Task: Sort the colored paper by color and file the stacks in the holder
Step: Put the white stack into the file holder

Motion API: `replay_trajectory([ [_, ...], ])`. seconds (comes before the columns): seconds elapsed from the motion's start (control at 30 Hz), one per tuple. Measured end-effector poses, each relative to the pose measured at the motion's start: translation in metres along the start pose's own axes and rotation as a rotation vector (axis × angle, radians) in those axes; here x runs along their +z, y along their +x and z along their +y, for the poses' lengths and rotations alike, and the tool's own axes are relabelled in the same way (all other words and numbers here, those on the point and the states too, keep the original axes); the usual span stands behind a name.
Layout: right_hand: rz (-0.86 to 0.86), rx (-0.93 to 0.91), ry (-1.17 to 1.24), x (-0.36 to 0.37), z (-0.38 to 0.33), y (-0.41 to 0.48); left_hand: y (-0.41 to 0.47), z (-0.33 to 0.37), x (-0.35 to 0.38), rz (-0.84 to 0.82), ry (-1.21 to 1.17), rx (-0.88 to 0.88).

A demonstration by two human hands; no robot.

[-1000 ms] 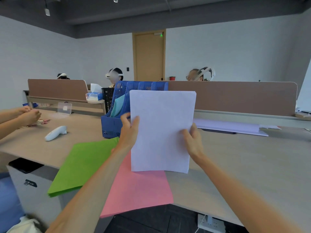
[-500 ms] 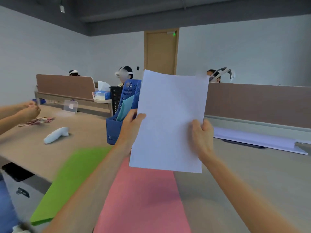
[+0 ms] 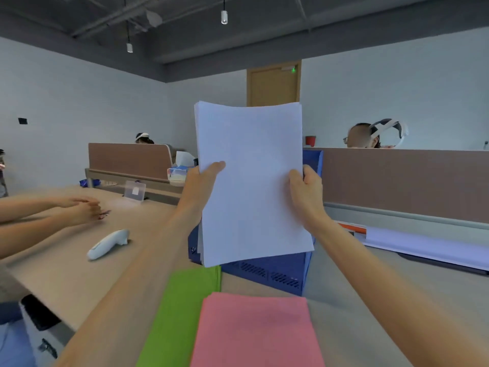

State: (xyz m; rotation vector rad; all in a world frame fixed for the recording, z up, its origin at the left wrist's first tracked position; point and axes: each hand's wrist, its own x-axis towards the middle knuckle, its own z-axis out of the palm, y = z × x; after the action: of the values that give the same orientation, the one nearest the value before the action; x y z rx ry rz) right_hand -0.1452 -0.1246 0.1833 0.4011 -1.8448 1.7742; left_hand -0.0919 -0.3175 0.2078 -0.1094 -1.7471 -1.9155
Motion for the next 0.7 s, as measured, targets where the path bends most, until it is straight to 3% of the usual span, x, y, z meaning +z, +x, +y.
replay_trajectory([
  [0.3, -0.028, -0.079, 0.103, 0.039, -0.003, 0.051, 0.047, 0.003, 0.008, 0.139, 0.126, 0.261],
  [0.7, -0.054, 0.016, 0.036, 0.06, 0.063, 0.054, 0.06, -0.052, -0.002, 0.068, 0.196, 0.169],
])
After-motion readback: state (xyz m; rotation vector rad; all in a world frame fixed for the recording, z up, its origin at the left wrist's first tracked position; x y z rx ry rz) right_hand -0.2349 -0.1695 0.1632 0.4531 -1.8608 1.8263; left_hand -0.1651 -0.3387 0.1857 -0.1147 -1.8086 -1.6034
